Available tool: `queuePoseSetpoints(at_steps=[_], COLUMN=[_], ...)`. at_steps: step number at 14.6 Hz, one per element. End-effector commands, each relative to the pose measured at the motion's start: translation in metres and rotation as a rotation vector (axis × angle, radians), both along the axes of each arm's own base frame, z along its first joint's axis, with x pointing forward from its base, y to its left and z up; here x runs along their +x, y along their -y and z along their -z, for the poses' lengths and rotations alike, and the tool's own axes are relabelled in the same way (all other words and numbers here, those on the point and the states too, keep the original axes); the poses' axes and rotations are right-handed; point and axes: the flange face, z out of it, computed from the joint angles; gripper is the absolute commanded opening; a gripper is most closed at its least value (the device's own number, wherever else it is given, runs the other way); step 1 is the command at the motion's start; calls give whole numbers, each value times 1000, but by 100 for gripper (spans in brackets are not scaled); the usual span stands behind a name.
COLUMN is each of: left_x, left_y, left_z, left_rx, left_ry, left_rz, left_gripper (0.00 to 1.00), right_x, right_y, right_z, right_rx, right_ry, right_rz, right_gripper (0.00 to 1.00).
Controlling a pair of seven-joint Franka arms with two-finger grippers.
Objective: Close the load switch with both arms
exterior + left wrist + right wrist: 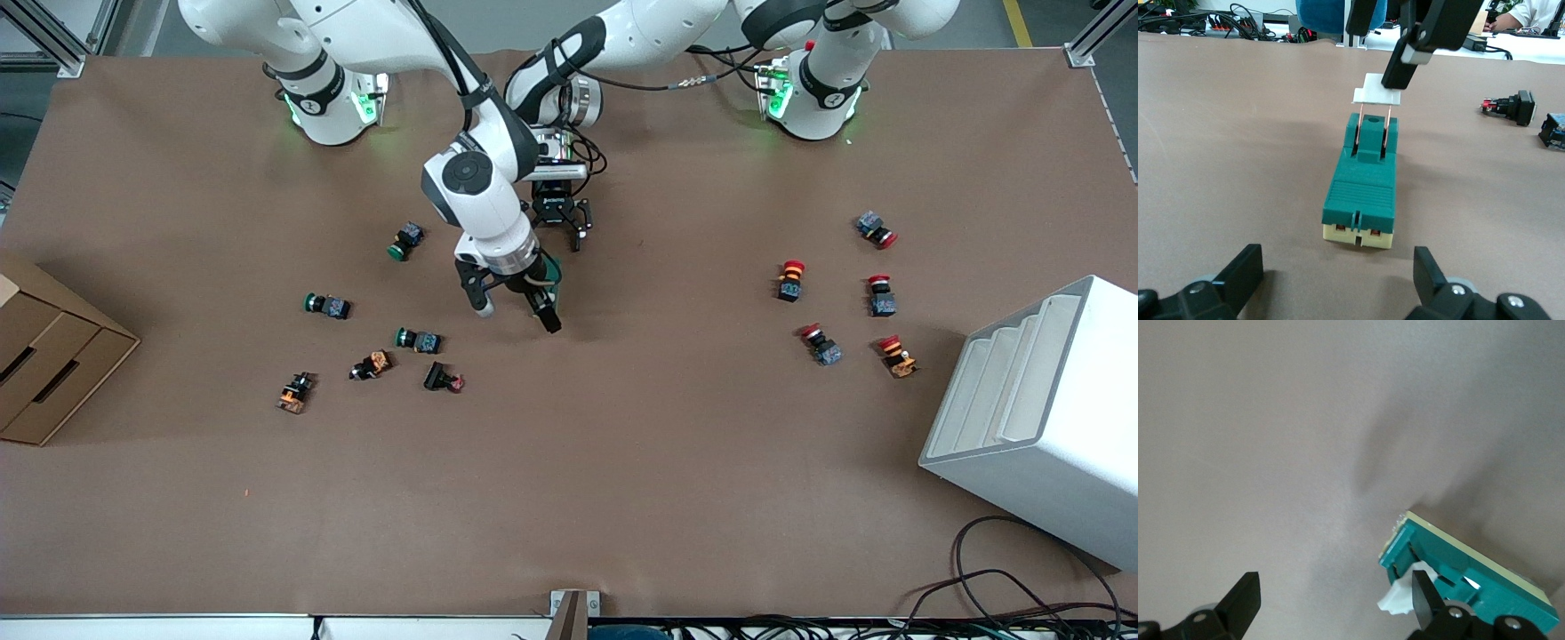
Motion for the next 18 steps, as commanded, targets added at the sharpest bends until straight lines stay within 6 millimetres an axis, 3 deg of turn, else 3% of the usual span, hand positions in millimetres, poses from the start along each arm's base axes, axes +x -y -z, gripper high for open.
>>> queuePoseSetpoints(at_steps=[1,14,18], left_x=[-29,-26,-30], left_y=[-13,-17,-17], left_z=[48,51,52], left_rx=[-19,-28,-29], left_ry=[-106,-103,-102], left_rz=[-16,-29,-23], left_gripper=[100,100,100], right_x=[7,26,39], right_y=[-4,-15,-5], right_z=[6,36,29], right_rx=[-3,-14,-38], right_ry=[2,3,0], right_rz=[-4,8,20], right_gripper=[100,100,100])
